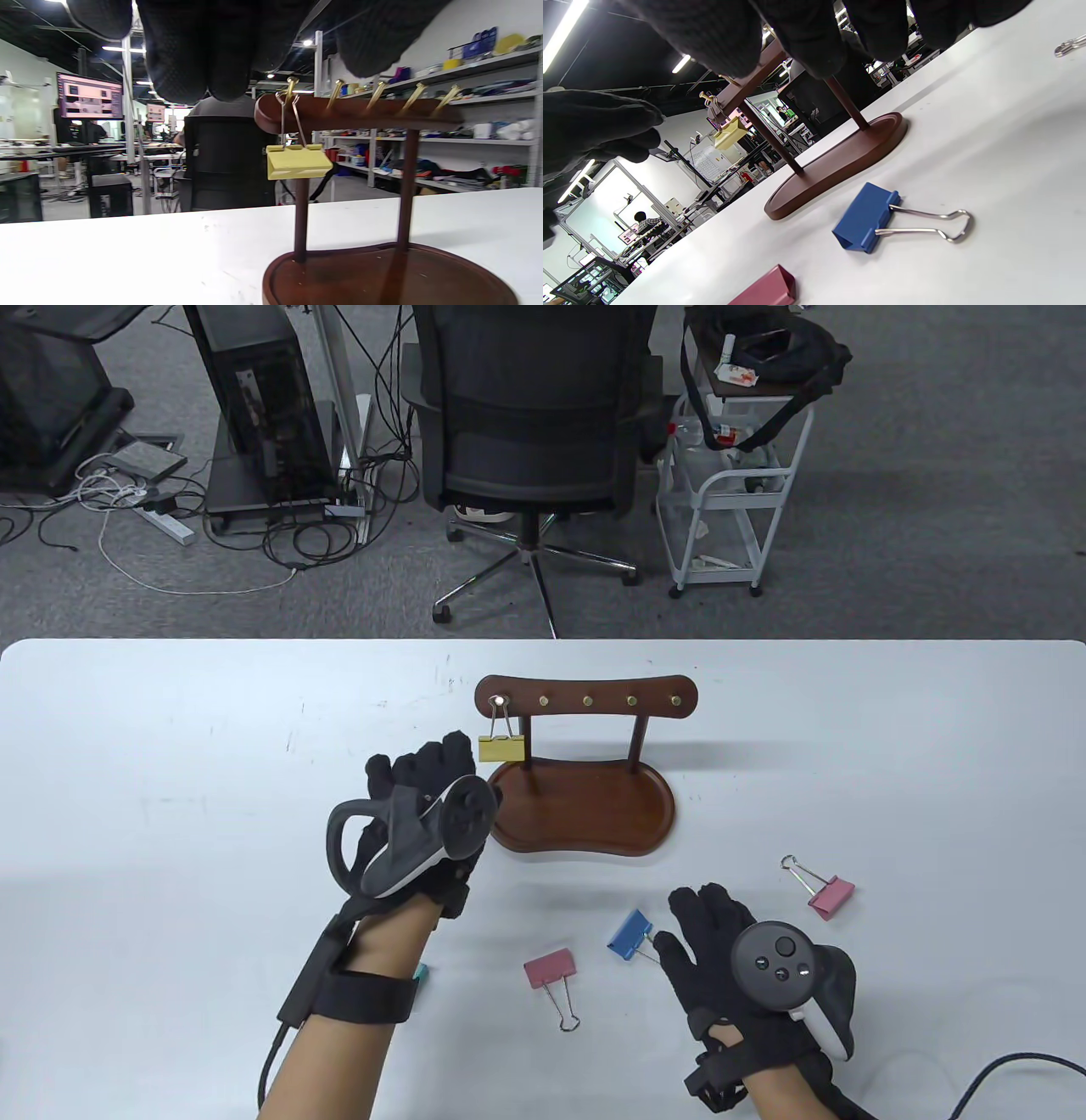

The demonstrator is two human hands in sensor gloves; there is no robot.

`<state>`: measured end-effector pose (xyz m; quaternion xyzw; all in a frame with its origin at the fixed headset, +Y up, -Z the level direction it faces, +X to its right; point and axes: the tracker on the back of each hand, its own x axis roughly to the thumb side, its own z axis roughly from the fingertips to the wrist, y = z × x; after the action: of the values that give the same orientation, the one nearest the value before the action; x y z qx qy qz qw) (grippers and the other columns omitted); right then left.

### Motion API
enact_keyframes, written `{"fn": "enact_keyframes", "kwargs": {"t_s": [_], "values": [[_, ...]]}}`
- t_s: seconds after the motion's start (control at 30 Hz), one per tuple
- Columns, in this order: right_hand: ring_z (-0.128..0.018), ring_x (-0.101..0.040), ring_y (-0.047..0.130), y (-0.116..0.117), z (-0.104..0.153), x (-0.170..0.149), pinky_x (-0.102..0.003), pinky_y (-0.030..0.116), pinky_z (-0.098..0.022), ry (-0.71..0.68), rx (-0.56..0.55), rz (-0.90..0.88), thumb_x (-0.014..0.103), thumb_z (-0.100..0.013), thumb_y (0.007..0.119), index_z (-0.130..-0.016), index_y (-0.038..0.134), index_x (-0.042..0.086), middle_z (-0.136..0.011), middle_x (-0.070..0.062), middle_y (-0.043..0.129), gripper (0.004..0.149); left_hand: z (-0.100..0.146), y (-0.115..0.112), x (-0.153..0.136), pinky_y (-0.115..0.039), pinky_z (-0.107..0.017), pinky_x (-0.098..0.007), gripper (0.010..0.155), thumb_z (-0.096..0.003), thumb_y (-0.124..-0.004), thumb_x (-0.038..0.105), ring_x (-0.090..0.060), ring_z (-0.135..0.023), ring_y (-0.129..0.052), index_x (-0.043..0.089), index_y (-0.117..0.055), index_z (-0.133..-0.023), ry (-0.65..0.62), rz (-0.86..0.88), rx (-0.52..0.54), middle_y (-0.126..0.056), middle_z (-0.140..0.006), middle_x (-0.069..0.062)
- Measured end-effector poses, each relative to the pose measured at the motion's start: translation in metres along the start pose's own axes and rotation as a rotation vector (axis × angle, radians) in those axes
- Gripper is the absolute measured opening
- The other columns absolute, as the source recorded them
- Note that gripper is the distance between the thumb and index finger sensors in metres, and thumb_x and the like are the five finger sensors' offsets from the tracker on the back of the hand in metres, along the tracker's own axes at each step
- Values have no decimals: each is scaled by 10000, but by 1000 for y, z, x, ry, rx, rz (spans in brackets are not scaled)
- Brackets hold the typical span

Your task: Hook binder clip onto key rack

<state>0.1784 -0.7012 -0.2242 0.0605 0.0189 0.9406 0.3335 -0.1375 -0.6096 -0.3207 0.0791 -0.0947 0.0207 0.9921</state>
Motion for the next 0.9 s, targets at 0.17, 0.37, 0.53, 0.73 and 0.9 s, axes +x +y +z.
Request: {"fn": "enact_keyframes", "kwargs": {"t_s": [0.17,0.37,0.53,0.73,0.9], "values": [[-946,-683,479,-2,1,0,-737,461,-636,-1,-9,-11,428,-586,711,-1120,620,2,-1137,-404,503,689,27,6,-13,-522,-718,-749,741,-561,-799,484,-522,-926,-841,32,-650,-1129,-104,51,-29,-790,-1070,-246],[-947,-681,481,-3,1,-1,-737,462,-636,-4,-13,-15,429,-585,711,-1118,623,3,-1137,-403,502,688,60,1,-31,-507,-709,-769,741,-551,-807,476,-522,-940,-833,41,-650,-1131,-197,28,-49,-785,-1080,-239],[-948,-681,481,-3,2,-1,-736,462,-636,-8,-10,-19,429,-585,710,-1119,622,4,-1138,-404,501,688,83,-12,-46,-508,-707,-770,738,-548,-811,470,-520,-941,-833,44,-651,-1130,-220,41,-68,-787,-1080,-237],[-947,-682,480,-3,2,-1,-737,462,-636,-13,-8,-20,429,-585,711,-1119,621,4,-1136,-406,503,689,106,-38,-61,-496,-707,-777,757,-544,-818,463,-530,-961,-805,43,-622,-1143,-227,56,-134,-761,-1100,-239],[-947,-683,478,-3,2,0,-737,461,-636,-16,-6,-20,428,-585,711,-1120,619,2,-1136,-404,504,690,119,-59,-69,-491,-708,-780,765,-540,-830,443,-534,-976,-788,45,-598,-1151,-236,57,-197,-744,-1113,-238]]}}
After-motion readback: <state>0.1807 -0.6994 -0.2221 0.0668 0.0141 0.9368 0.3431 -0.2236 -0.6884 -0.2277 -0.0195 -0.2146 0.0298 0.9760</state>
